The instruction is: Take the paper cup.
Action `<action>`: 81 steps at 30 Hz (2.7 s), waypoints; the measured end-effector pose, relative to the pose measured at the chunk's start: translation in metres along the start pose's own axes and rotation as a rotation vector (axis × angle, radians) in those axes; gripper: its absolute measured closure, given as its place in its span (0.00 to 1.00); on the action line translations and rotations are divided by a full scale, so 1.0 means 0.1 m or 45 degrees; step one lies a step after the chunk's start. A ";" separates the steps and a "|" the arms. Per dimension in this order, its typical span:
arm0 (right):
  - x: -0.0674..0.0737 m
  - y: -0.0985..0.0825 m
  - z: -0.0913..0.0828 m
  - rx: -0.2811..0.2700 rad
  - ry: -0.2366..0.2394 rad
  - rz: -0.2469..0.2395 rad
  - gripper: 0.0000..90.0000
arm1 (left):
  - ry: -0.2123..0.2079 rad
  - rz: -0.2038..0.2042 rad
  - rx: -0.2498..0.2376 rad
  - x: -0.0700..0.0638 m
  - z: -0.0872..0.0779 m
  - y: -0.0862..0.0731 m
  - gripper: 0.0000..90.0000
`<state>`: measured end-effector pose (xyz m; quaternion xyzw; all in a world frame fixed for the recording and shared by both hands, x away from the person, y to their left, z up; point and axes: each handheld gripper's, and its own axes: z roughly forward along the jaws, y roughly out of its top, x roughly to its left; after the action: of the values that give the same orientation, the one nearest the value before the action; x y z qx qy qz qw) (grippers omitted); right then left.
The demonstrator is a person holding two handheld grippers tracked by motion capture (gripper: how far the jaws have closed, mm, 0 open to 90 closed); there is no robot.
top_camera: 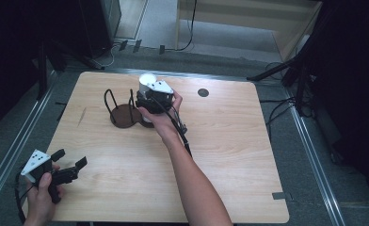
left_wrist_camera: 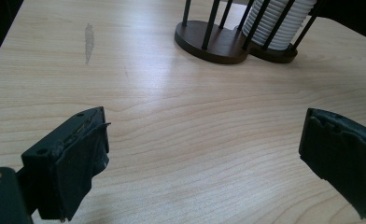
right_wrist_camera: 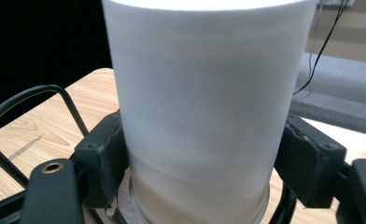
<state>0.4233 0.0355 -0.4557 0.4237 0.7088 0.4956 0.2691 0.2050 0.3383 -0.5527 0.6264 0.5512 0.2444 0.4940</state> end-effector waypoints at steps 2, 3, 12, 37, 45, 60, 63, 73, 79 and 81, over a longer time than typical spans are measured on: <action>0.00 0.00 -0.01 -0.008 0.004 -0.011 0.28 | 0.000 -0.001 0.000 0.00 0.00 0.00 0.02; 0.00 0.01 -0.01 -0.012 0.005 -0.015 0.28 | -0.002 -0.002 0.000 0.00 0.00 0.00 0.02; 0.00 0.05 -0.04 -0.040 -0.001 -0.031 0.30 | -0.001 -0.002 0.001 0.00 0.00 0.00 0.02; -0.01 0.21 -0.10 -0.073 0.009 -0.011 0.31 | 0.000 0.000 0.003 0.00 0.00 0.00 0.02; -0.01 0.22 -0.10 -0.073 0.014 -0.017 0.31 | -0.001 -0.001 0.003 0.00 0.00 0.00 0.02; -0.03 0.41 -0.23 -0.132 0.008 -0.014 0.31 | 0.002 0.002 0.003 0.00 0.00 0.00 0.02; -0.04 0.48 -0.28 -0.159 0.015 -0.012 0.32 | 0.001 0.003 0.002 0.00 0.00 0.00 0.02; -0.08 0.70 -0.47 -0.227 0.019 -0.013 0.32 | 0.002 0.006 0.003 0.00 0.00 0.00 0.02; -0.17 0.75 -0.61 -0.252 0.004 -0.004 0.32 | 0.003 0.006 0.001 0.00 0.00 0.00 0.02; -0.21 0.75 -0.66 -0.254 -0.006 0.005 0.32 | 0.004 0.005 0.001 0.00 0.01 0.00 0.02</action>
<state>0.4063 -0.0028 -0.3631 0.3974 0.6544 0.5633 0.3108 0.2056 0.3377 -0.5529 0.6272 0.5508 0.2464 0.4924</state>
